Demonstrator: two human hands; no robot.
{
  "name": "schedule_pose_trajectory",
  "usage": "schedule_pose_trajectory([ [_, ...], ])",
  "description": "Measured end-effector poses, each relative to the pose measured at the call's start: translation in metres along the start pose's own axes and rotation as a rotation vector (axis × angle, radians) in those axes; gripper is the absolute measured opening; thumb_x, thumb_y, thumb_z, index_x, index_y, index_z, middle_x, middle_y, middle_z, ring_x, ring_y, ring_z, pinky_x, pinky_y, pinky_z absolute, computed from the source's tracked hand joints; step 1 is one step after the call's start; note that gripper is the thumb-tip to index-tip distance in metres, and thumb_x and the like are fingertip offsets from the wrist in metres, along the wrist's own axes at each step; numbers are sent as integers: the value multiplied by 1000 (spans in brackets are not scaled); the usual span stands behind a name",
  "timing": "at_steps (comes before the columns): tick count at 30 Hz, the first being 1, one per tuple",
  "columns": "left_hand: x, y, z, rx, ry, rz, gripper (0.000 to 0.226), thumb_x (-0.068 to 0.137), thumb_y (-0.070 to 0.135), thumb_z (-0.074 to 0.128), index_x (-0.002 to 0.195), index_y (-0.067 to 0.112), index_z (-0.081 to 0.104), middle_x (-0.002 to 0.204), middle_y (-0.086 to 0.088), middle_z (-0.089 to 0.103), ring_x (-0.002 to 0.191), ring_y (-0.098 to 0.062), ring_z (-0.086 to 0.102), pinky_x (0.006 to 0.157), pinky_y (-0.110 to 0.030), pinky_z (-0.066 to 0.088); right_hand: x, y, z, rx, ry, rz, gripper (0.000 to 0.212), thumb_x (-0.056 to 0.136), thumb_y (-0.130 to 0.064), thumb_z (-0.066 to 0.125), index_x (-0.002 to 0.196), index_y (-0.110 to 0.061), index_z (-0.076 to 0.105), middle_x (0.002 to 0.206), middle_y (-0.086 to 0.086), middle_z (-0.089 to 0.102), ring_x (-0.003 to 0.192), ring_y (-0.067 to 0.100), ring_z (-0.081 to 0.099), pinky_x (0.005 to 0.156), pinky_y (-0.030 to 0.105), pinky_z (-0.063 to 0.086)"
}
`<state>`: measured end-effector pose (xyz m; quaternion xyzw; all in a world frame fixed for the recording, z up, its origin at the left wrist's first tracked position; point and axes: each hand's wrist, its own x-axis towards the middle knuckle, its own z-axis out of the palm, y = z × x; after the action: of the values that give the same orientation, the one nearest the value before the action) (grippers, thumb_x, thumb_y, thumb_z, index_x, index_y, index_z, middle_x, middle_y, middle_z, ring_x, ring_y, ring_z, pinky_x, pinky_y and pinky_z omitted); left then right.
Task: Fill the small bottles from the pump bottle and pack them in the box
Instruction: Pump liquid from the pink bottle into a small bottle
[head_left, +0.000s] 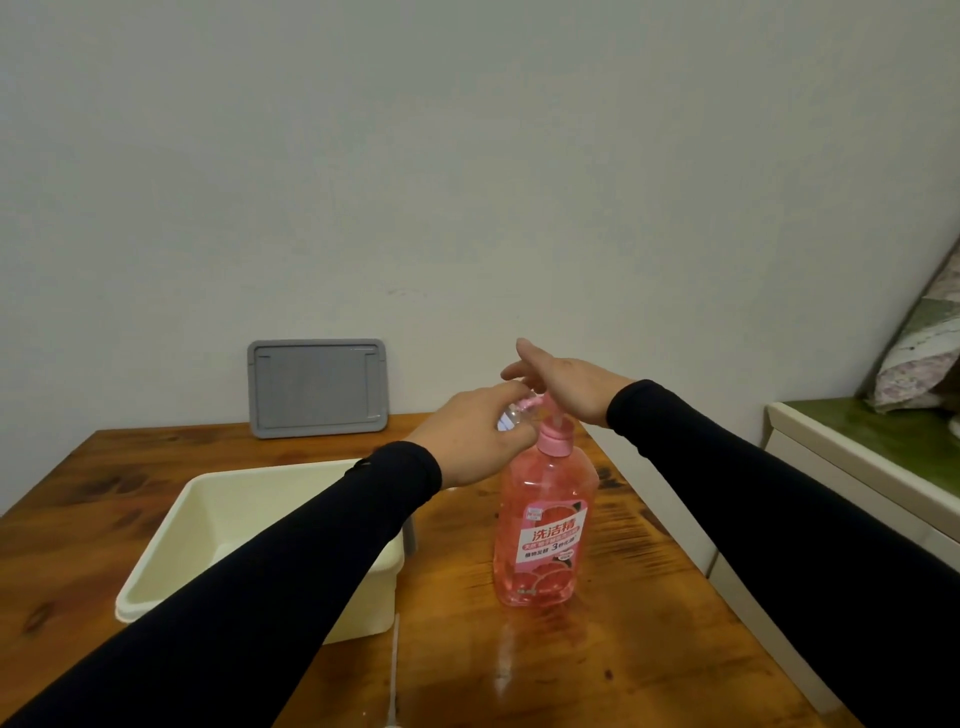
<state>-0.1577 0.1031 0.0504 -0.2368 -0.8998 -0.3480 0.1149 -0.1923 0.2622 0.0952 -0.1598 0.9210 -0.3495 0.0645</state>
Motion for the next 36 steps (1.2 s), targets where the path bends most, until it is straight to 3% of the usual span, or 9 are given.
schedule_pose_trajectory([
  [5, -6, -3, 10, -32, -9, -10, 34, 90, 39, 50, 123, 34, 52, 116, 5, 62, 88, -4, 58, 75, -28, 53, 2, 8, 11, -7, -7, 21, 70, 94, -66, 12, 133, -26, 54, 134, 3, 57, 114, 17, 53, 97, 32, 34],
  [8, -5, -3, 9, -23, -22, -11, 37, 90, 39, 50, 126, 35, 50, 126, 6, 58, 89, -7, 57, 73, -22, 51, 1, 8, 12, -28, -7, 29, 70, 94, -65, 12, 134, -25, 53, 135, 4, 56, 117, 19, 52, 98, 32, 34],
  [11, -5, -3, 6, -54, -23, -17, 37, 90, 41, 51, 127, 37, 49, 122, 8, 58, 87, -6, 60, 65, -17, 50, 0, 4, 8, -2, -1, 12, 67, 95, -64, 13, 134, -26, 52, 136, 5, 54, 117, 20, 52, 97, 32, 34],
  [14, -2, -2, 1, -45, 5, -2, 38, 88, 43, 51, 126, 36, 51, 119, 9, 59, 89, -1, 53, 66, -12, 39, -1, 1, 1, 12, 14, -7, 67, 94, -65, 11, 134, -29, 51, 137, 5, 51, 120, 21, 49, 100, 35, 33],
  [20, -8, -6, 11, -77, -9, -4, 31, 91, 43, 50, 122, 39, 50, 110, 13, 61, 85, 1, 57, 70, -20, 52, 2, 8, 11, 33, -2, 16, 67, 94, -65, 14, 131, -27, 55, 131, 2, 59, 108, 16, 55, 90, 30, 35],
  [25, -7, -4, 8, -56, -26, -9, 34, 91, 43, 50, 125, 37, 50, 113, 11, 60, 87, 0, 56, 71, -17, 48, 0, 6, 9, 12, -9, 31, 66, 94, -65, 13, 132, -28, 53, 134, 5, 55, 110, 18, 53, 93, 32, 34],
  [29, -2, 0, 0, -56, -14, -8, 27, 90, 42, 51, 117, 39, 51, 106, 13, 60, 86, 1, 56, 69, -19, 48, 0, 0, 0, 17, 8, 17, 67, 93, -67, 12, 134, -31, 50, 139, 6, 51, 121, 22, 49, 99, 35, 32],
  [36, -8, -5, 10, -44, -16, 3, 34, 92, 42, 49, 126, 35, 50, 122, 7, 59, 90, -3, 56, 75, -17, 48, 1, 9, 12, 4, -9, 36, 68, 93, -67, 13, 130, -28, 55, 132, 3, 58, 111, 18, 54, 91, 32, 34],
])
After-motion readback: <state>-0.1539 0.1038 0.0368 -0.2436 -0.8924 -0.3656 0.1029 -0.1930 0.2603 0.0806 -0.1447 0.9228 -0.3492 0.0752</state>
